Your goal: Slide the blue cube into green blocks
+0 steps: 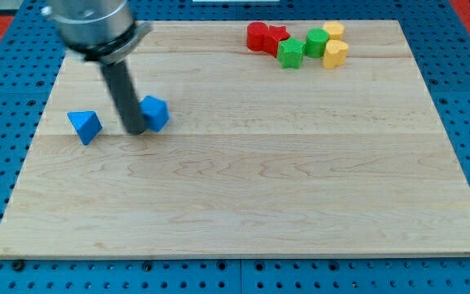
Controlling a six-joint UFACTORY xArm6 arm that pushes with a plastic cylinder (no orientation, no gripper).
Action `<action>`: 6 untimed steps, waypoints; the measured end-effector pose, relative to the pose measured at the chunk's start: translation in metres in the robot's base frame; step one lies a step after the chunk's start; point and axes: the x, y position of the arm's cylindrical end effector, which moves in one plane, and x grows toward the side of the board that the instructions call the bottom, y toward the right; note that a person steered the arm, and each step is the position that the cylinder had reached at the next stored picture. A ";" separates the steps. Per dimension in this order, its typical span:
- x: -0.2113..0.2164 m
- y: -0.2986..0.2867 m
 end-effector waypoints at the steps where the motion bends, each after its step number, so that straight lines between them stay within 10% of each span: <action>1: -0.057 0.033; 4: -0.096 0.176; 6: -0.056 0.156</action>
